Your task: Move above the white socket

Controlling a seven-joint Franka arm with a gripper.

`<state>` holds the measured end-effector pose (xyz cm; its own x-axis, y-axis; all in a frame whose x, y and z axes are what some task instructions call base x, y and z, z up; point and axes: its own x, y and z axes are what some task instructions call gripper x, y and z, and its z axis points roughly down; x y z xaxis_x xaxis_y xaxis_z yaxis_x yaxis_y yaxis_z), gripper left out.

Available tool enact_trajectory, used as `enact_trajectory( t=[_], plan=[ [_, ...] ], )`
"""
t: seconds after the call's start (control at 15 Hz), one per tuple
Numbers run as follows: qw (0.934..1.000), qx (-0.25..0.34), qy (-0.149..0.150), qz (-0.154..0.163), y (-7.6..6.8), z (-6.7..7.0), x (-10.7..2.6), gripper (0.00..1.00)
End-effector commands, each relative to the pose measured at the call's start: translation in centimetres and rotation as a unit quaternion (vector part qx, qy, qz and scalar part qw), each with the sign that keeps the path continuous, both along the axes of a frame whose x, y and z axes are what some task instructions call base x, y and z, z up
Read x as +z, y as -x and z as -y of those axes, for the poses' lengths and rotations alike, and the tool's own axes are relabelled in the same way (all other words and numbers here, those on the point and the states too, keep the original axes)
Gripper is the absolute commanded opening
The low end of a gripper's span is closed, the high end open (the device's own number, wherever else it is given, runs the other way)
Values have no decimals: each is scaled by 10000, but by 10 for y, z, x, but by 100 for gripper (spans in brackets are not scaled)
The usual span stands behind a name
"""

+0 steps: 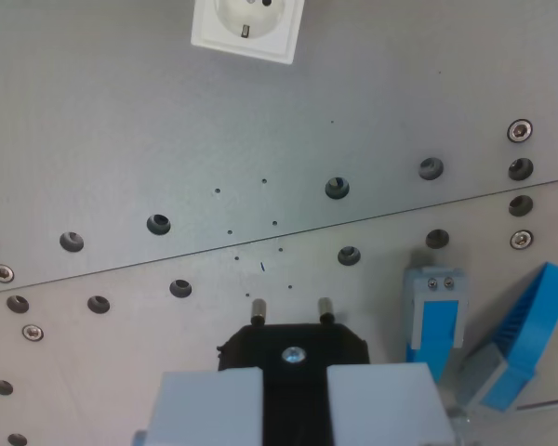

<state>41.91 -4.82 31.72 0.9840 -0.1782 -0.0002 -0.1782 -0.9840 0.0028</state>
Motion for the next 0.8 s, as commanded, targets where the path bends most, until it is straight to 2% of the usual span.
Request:
enact_trajectory(
  t=[0.07,0.8],
  plan=[
    [10000,0,-1,1,0,0,0,0],
    [10000,-89,2,25,-1,0,-5,0]
  ],
)
